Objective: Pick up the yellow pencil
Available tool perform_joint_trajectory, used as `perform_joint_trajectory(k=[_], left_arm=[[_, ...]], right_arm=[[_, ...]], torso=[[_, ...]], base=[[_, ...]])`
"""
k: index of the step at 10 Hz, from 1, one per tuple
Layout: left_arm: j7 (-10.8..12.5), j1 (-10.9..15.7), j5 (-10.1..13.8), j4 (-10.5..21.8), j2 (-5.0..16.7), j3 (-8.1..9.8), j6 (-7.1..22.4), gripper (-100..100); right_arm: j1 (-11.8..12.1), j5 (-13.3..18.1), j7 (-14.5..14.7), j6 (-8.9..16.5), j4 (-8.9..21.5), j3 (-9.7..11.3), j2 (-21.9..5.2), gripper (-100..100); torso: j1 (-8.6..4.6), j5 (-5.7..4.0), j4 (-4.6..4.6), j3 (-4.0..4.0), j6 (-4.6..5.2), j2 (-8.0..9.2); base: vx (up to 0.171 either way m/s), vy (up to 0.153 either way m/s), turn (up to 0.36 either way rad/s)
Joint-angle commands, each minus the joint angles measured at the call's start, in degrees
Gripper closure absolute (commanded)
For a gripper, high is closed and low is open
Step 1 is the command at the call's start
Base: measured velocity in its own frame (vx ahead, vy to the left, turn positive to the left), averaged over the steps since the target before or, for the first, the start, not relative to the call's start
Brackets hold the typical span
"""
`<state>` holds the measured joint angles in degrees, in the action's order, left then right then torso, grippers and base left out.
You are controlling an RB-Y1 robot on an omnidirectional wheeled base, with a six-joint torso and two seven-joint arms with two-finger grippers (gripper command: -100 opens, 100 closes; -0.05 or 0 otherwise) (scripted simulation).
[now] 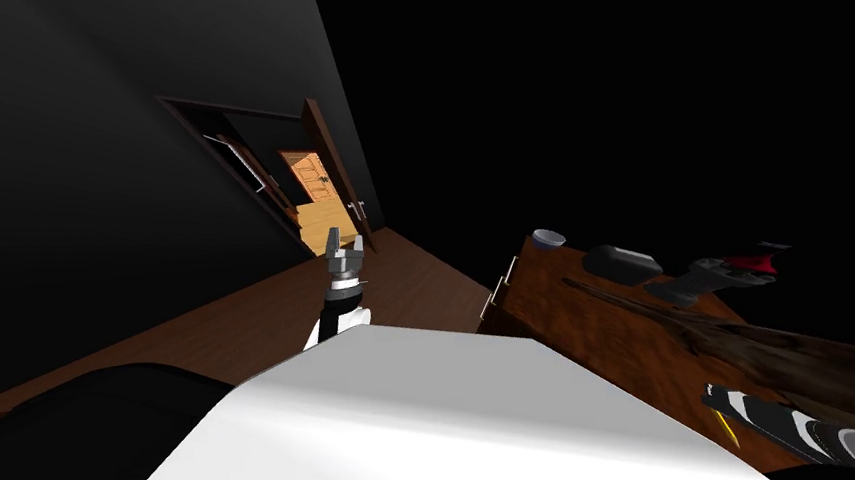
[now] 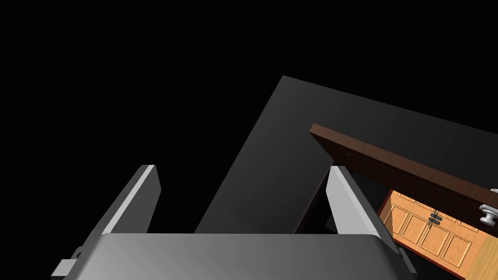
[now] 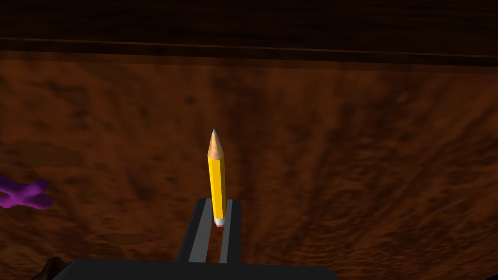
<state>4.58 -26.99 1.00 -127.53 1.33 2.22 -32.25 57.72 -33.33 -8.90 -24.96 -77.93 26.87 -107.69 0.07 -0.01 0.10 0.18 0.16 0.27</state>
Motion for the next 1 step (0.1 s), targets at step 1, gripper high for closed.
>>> perform_joint_trajectory(k=[1], left_arm=[[0.00, 0.00, 0.00, 0.00, 0.00, 0.00, 0.00, 0]], right_arm=[[0.00, 0.00, 0.00, 0.00, 0.00, 0.00, 0.00, 0]], torso=[[0.00, 0.00, 0.00, 0.00, 0.00, 0.00]], base=[[0.000, 0.000, 0.000]])
